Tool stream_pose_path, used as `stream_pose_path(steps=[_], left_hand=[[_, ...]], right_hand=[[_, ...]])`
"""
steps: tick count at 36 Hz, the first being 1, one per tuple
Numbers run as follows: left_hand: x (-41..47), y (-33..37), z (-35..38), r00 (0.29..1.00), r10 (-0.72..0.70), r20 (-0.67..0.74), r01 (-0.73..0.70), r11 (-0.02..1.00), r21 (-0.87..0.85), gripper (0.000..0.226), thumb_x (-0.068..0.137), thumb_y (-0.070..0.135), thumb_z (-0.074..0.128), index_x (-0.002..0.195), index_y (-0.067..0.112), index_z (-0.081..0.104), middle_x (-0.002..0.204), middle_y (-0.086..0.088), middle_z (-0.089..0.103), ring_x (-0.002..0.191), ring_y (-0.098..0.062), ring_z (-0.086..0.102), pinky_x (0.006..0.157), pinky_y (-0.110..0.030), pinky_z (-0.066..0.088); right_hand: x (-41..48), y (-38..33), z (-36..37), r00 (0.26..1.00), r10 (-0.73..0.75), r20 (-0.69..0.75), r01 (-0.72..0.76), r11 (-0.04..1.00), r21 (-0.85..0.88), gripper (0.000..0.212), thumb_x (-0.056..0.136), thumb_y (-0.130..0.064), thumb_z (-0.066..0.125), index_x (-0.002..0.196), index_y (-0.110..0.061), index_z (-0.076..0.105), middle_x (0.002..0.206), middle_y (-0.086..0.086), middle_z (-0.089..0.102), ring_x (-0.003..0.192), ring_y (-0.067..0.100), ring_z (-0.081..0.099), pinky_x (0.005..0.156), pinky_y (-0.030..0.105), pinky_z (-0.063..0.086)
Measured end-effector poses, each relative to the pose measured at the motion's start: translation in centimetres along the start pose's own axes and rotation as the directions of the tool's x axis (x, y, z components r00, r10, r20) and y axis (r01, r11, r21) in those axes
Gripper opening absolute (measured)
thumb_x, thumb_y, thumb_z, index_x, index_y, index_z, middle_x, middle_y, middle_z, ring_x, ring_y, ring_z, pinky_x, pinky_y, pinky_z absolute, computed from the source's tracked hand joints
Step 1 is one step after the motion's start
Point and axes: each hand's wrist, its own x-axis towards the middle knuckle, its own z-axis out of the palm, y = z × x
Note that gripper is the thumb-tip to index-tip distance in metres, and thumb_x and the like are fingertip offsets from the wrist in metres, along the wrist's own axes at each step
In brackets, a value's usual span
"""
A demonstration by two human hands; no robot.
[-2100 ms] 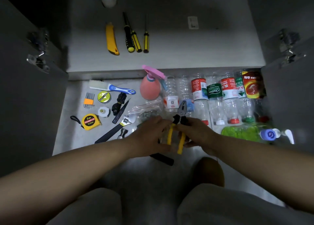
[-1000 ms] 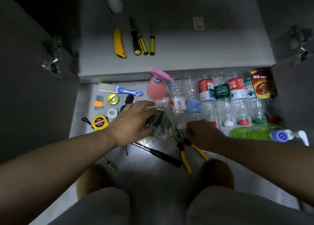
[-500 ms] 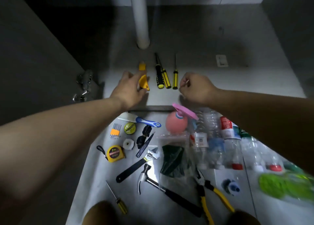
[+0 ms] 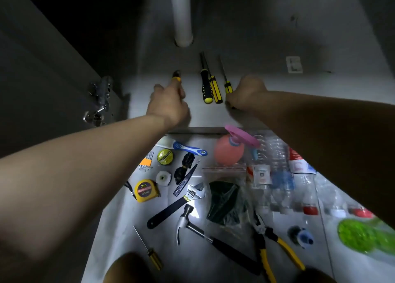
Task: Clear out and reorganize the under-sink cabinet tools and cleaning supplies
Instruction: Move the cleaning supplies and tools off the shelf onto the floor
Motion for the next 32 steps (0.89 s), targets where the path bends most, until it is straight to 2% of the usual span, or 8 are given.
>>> stream_pose_path(steps=[3,8,13,17,20,23,26,32], left_hand=[[-1.7,-0.9,-0.5,0.998,0.057,0.038,-0.054,0.997,-0.059,0.024,0.089,0.015,0.060,0.110,0.025,0.056,0.116,-0.010,0.045,0.086,-0.029,0.055,0.082,-0.027,0.042],[-6.2,-2.7,-1.5,0.964,0.215,0.154,-0.211,0.977,-0.044,0.024,0.093,0.019,0.065,0.108,0.032,0.054,0.107,-0.001,0.045,0.079,-0.010,0.052,0.074,-0.026,0.038],[-11.4,-4.2,-2.3,0.932,0.287,0.222,-0.290,0.957,-0.021,0.022,0.093,0.020,0.067,0.105,0.034,0.054,0.103,0.000,0.050,0.081,-0.019,0.057,0.078,-0.034,0.047],[-15.0,-5.1,-2.3,0.930,0.280,0.240,-0.284,0.959,-0.022,0.025,0.091,0.017,0.069,0.102,0.035,0.055,0.103,0.000,0.051,0.081,-0.019,0.058,0.074,-0.033,0.045],[-16.4,-5.4,-2.1,0.922,0.284,0.262,-0.293,0.956,-0.006,0.024,0.091,0.016,0.070,0.102,0.033,0.056,0.096,-0.003,0.052,0.079,-0.020,0.061,0.070,-0.033,0.045],[-17.0,-5.1,-2.2,0.916,0.302,0.265,-0.315,0.949,0.009,0.021,0.093,0.017,0.069,0.103,0.031,0.058,0.096,-0.004,0.054,0.079,-0.021,0.063,0.071,-0.035,0.050],[-17.2,-4.6,-1.9,0.912,0.305,0.275,-0.319,0.948,0.007,0.018,0.094,0.018,0.067,0.105,0.030,0.058,0.098,-0.005,0.054,0.082,-0.021,0.063,0.070,-0.037,0.052],[-17.6,-4.8,-0.6,0.888,0.332,0.318,-0.357,0.934,0.023,0.027,0.093,0.012,0.068,0.106,0.034,0.057,0.102,-0.004,0.052,0.078,-0.019,0.062,0.065,-0.033,0.051]], right_hand=[[-1.4,1.4,-1.3,1.000,-0.003,0.007,0.003,0.999,0.035,0.019,0.089,-0.027,0.065,0.091,-0.008,0.062,0.096,0.013,0.059,0.107,0.032,0.062,0.074,0.027,0.042],[-6.5,5.9,-4.4,1.000,-0.022,0.010,0.020,0.994,0.105,0.028,0.080,-0.034,0.070,0.076,-0.006,0.073,0.075,0.011,0.071,0.081,0.025,0.067,0.065,0.027,0.048],[-14.1,11.7,-6.2,0.998,-0.050,0.031,0.046,0.991,0.125,0.020,0.078,-0.025,0.073,0.079,-0.010,0.059,0.070,0.006,0.065,0.073,0.025,0.063,0.063,0.030,0.047],[-21.1,16.8,-5.9,0.988,-0.072,0.137,0.058,0.993,0.107,0.020,0.080,-0.024,0.071,0.077,-0.014,0.054,0.068,0.008,0.063,0.063,0.028,0.063,0.058,0.037,0.052],[-25.7,20.8,-4.7,0.967,-0.016,0.253,-0.020,0.990,0.139,0.019,0.082,-0.016,0.068,0.077,-0.020,0.051,0.067,0.006,0.066,0.051,0.020,0.069,0.046,0.032,0.055],[-29.1,24.6,-2.7,0.953,0.048,0.298,-0.054,0.998,0.013,0.016,0.078,-0.020,0.067,0.082,-0.019,0.051,0.081,0.009,0.069,0.071,0.028,0.072,0.061,0.038,0.058],[-31.3,27.8,-0.2,0.936,0.120,0.330,-0.080,0.988,-0.131,0.018,0.081,-0.028,0.064,0.089,-0.023,0.049,0.101,0.011,0.067,0.098,0.033,0.065,0.071,0.032,0.046],[-32.6,31.7,3.9,0.917,0.286,0.278,-0.222,0.945,-0.241,0.022,0.094,-0.032,0.053,0.107,-0.014,0.054,0.111,0.014,0.064,0.106,0.034,0.063,0.081,0.036,0.048]])
